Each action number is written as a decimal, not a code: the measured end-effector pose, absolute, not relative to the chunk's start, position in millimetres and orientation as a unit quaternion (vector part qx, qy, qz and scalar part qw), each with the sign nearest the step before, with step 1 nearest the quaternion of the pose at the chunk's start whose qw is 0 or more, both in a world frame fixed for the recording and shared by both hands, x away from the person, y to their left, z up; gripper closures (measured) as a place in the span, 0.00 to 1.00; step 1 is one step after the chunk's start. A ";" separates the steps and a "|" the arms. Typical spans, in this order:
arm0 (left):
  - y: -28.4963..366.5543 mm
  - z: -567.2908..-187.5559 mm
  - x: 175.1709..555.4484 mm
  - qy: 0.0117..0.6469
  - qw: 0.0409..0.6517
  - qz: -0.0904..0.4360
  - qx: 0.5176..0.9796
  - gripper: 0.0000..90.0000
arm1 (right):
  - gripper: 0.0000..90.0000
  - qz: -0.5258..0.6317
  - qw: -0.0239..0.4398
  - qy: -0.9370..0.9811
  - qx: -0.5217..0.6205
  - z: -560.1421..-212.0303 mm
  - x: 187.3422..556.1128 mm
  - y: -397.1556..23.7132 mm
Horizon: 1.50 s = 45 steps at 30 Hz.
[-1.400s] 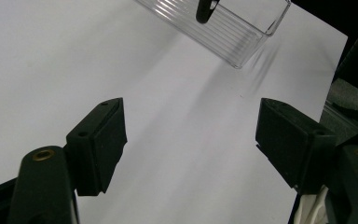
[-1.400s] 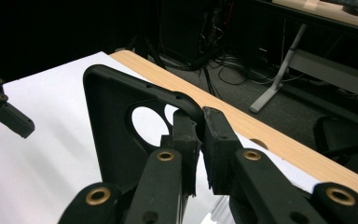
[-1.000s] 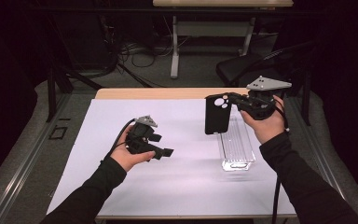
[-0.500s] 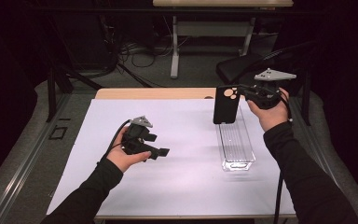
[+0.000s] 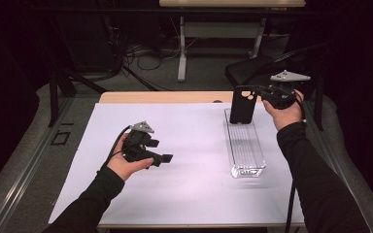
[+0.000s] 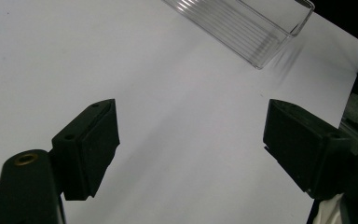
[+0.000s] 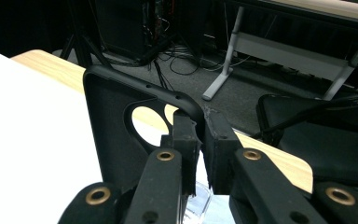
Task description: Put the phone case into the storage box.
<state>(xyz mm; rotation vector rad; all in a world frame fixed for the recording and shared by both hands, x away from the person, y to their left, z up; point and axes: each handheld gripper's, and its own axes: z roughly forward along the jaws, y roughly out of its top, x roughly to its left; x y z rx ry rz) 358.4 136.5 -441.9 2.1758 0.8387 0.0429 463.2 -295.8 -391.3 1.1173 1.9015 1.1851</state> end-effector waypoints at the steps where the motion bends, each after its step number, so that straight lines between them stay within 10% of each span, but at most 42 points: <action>1: 136.8 -442.2 358.4 0.330 0.394 0.018 0.858 0.21 | 0.94 0.449 0.314 0.722 0.423 -392.2 464.2 -296.0; 45: 144.4 -448.5 355.5 0.338 0.383 0.019 0.860 0.21 | 0.94 0.443 0.358 0.714 0.408 -456.5 502.7 -290.2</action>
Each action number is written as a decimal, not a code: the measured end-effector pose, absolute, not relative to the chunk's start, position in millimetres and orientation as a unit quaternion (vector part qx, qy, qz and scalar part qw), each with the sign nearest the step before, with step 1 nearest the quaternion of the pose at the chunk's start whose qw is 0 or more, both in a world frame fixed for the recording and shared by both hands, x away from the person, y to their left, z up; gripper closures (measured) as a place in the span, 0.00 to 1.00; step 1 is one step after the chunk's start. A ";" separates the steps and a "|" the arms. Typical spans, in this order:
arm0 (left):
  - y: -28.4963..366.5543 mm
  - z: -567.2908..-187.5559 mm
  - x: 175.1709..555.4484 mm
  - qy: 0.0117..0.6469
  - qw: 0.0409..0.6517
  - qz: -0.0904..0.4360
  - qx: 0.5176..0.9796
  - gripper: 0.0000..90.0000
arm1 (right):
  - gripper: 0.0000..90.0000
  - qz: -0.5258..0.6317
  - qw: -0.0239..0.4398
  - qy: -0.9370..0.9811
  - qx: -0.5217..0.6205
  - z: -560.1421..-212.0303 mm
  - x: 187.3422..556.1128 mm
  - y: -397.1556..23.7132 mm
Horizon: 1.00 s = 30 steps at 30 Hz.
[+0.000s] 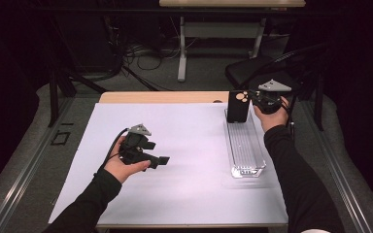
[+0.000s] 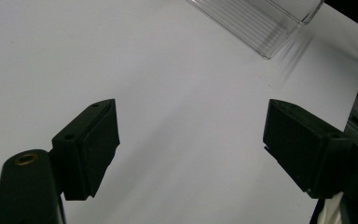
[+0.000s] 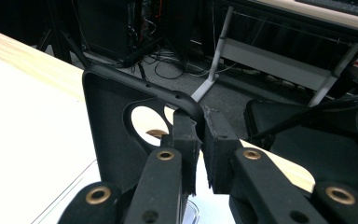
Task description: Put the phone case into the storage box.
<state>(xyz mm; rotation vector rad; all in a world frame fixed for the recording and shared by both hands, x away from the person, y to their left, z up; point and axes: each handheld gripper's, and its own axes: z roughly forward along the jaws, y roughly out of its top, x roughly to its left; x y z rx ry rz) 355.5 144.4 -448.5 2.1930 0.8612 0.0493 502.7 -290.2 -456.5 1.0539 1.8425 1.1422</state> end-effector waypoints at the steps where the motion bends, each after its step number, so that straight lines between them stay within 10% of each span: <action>1: 144.4 -448.8 355.3 0.339 0.383 0.019 0.859 0.21 | 0.94 0.442 0.358 0.715 0.407 -457.7 502.6 -289.6; 30: 142.5 -453.4 355.9 0.336 0.379 0.015 0.862 0.21 | 0.77 0.428 0.350 0.721 0.417 -460.9 505.0 -293.8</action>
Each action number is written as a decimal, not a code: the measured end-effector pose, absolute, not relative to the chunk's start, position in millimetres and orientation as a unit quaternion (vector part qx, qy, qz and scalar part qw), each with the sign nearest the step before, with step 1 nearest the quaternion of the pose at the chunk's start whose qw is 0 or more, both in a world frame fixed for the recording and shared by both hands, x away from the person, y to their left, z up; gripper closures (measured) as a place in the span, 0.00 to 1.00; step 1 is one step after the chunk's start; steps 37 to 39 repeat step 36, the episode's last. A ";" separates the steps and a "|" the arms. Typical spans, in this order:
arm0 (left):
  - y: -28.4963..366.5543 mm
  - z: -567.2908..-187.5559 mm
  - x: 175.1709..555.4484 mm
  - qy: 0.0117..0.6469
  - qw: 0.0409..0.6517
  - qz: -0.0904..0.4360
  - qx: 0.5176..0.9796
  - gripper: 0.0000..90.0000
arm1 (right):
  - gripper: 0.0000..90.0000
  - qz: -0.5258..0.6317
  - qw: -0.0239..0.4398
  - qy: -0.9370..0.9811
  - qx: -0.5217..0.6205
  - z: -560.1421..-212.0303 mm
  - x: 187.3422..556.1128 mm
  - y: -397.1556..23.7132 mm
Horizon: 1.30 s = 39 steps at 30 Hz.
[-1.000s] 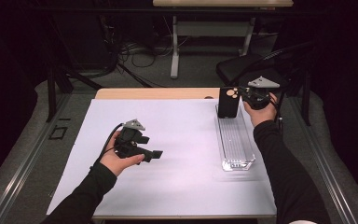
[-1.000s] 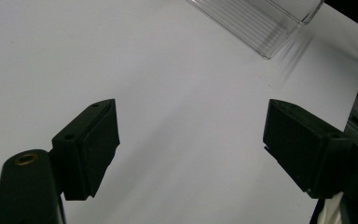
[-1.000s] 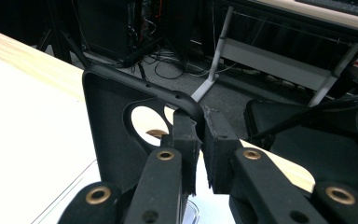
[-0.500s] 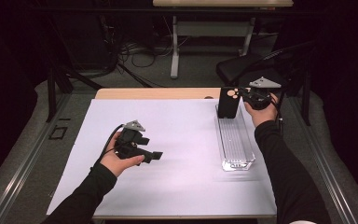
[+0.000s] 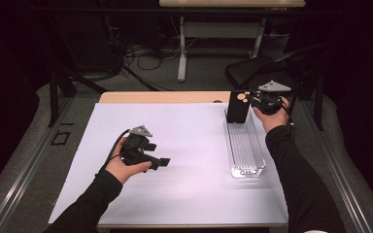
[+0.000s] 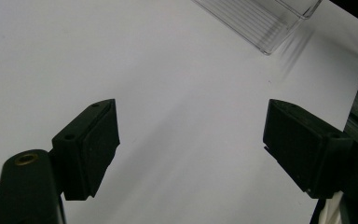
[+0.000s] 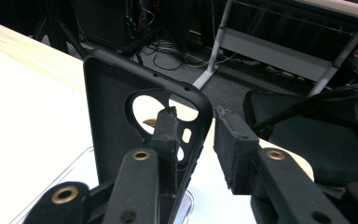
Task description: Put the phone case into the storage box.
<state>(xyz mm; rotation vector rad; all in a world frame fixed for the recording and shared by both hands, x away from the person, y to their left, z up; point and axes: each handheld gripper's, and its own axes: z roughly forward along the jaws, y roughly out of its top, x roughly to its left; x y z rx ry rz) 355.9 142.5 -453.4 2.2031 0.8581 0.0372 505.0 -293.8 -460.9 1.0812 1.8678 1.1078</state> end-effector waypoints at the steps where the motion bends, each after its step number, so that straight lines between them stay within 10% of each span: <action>1: 142.6 -453.5 356.0 0.335 0.379 0.014 0.862 0.21 | 0.76 0.428 0.349 0.721 0.418 -460.7 504.8 -293.5; 22: 153.1 -457.5 358.9 0.340 0.382 0.019 0.859 0.21 | 0.31 0.405 0.346 0.723 0.439 -458.5 478.9 -293.1; 39: 165.9 -459.0 358.0 0.342 0.406 0.030 0.847 0.19 | 0.06 0.441 0.232 0.747 0.440 -436.9 391.8 -283.9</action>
